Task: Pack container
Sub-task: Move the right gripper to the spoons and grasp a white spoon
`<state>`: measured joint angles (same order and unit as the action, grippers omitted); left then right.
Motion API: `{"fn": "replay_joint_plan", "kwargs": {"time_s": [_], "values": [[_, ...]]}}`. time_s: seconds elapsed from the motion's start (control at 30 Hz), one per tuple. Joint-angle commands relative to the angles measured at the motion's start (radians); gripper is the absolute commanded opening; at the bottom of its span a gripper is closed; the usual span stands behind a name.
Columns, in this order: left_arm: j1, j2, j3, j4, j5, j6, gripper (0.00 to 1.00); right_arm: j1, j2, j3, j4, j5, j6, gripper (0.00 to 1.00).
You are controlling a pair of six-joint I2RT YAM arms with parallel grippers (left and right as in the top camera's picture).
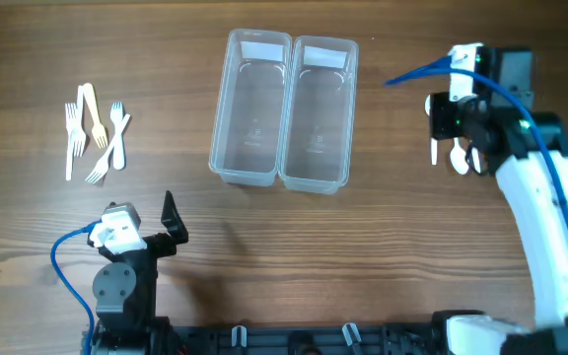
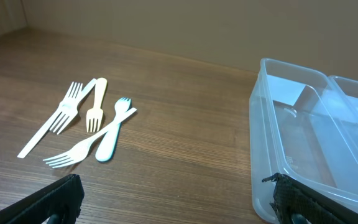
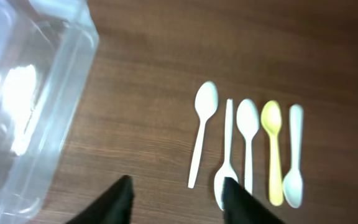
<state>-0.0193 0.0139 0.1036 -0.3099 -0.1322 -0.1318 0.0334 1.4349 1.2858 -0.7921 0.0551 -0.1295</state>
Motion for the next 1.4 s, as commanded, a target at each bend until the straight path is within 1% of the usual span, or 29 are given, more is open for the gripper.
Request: {"fn": "replay_joint_plan", "kwargs": {"time_s": [0.0, 0.07, 0.13, 0.23, 0.33, 0.37, 0.67, 1.0, 1.23, 1.37], "values": [[0.005, -0.007, -0.006, 0.003, 0.009, 0.02, 1.0, -0.029, 0.114, 0.018, 0.018, 0.035, 0.01, 0.43], [0.005, -0.007, -0.006, 0.003, 0.008, 0.02, 1.0, -0.05, 0.183, 0.018, 0.031, 0.035, 0.036, 0.42], [0.005, -0.007, -0.006, 0.003, 0.009, 0.02, 1.0, -0.069, 0.245, 0.018, 0.044, 0.035, 0.051, 0.38], [0.005, -0.007, -0.006, 0.003, 0.008, 0.02, 1.0, -0.092, 0.321, 0.018, 0.074, 0.033, 0.05, 0.38], [0.005, -0.007, -0.006, 0.003, 0.009, 0.02, 1.0, -0.098, 0.367, 0.018, 0.085, 0.031, 0.023, 0.39], [0.005, -0.007, -0.006, 0.003, 0.008, 0.02, 1.0, -0.098, 0.385, 0.018, 0.088, 0.031, 0.019, 0.44], [0.005, -0.007, -0.006, 0.003, 0.008, 0.02, 1.0, -0.1, 0.507, 0.018, 0.143, 0.031, 0.025, 0.44], [0.005, -0.007, -0.006, 0.003, 0.008, 0.02, 1.0, -0.102, 0.543, 0.017, 0.225, 0.031, 0.041, 0.44], [0.005, -0.007, -0.006, 0.003, 0.008, 0.02, 1.0, -0.148, 0.595, 0.016, 0.253, 0.023, 0.054, 0.43], [0.005, -0.007, -0.006, 0.003, 0.009, 0.02, 1.0, -0.177, 0.606, 0.016, 0.27, -0.045, 0.053, 0.43]]}}
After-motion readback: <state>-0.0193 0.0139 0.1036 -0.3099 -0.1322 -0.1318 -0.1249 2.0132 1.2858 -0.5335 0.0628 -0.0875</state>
